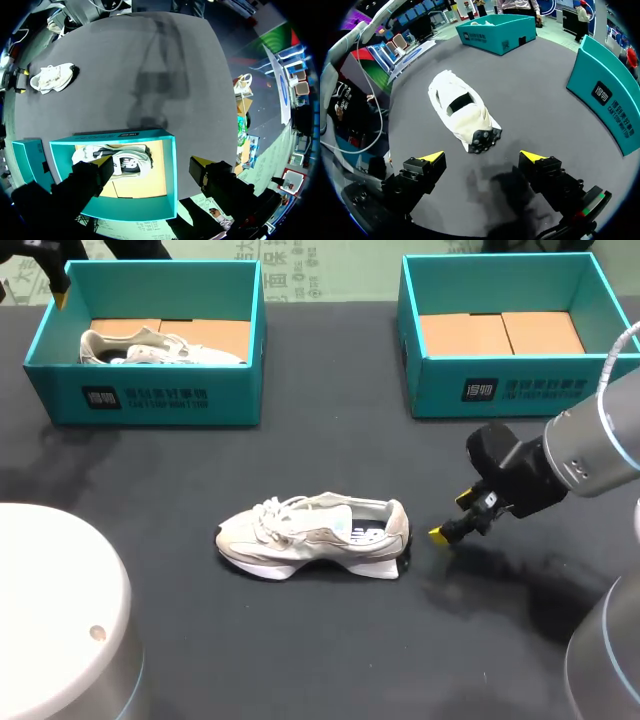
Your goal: Take the shoe out of the shoebox, open the shoe tongue, remove and reinsert the insole, then place the shoe into the shoebox
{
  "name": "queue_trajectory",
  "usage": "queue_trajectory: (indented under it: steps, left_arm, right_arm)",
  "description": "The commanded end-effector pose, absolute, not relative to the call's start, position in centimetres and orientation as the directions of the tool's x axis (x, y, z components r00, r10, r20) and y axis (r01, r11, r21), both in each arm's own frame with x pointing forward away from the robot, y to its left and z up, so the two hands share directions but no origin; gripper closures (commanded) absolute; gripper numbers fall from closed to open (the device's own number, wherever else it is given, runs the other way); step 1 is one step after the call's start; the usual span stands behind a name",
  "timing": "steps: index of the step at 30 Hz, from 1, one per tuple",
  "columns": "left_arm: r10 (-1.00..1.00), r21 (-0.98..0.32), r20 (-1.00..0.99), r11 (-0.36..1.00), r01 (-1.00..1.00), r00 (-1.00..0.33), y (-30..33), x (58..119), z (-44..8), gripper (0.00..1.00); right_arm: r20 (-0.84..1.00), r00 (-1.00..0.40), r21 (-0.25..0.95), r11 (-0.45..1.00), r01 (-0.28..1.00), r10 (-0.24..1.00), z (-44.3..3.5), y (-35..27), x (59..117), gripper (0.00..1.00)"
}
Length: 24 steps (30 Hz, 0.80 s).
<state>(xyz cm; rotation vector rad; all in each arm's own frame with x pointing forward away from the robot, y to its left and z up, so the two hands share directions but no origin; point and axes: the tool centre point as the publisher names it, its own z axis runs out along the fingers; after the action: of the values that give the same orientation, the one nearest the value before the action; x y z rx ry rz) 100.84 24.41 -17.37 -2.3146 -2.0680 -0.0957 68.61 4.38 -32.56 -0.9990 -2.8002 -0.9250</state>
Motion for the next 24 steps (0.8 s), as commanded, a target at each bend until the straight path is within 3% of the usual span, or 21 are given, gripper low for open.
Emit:
queue_trajectory:
  steps: [1,3,19,24]
  left_arm:
    - [0.991,0.015,0.071,-0.113,0.993,0.112,24.4,100.8,-17.4,0.00]
    - [0.991,0.015,0.071,-0.113,0.993,0.112,24.4,100.8,-17.4,0.00]
    - [0.991,0.015,0.071,-0.113,0.993,0.112,24.4,100.8,-17.4,0.00]
    - [0.991,0.015,0.071,-0.113,0.993,0.112,24.4,100.8,-17.4,0.00]
  right_arm:
    - [0.104,-0.828,0.580,0.642,0.501,0.552,-34.8,4.8,68.8,0.00]
    - [0.109,-0.816,0.489,0.684,0.541,0.567,-37.2,5.2,69.6,0.00]
    - [0.109,-0.816,0.489,0.684,0.541,0.567,-37.2,5.2,69.6,0.00]
    - [0.088,-0.880,0.595,0.684,0.422,0.466,-38.0,1.5,69.2,0.00]
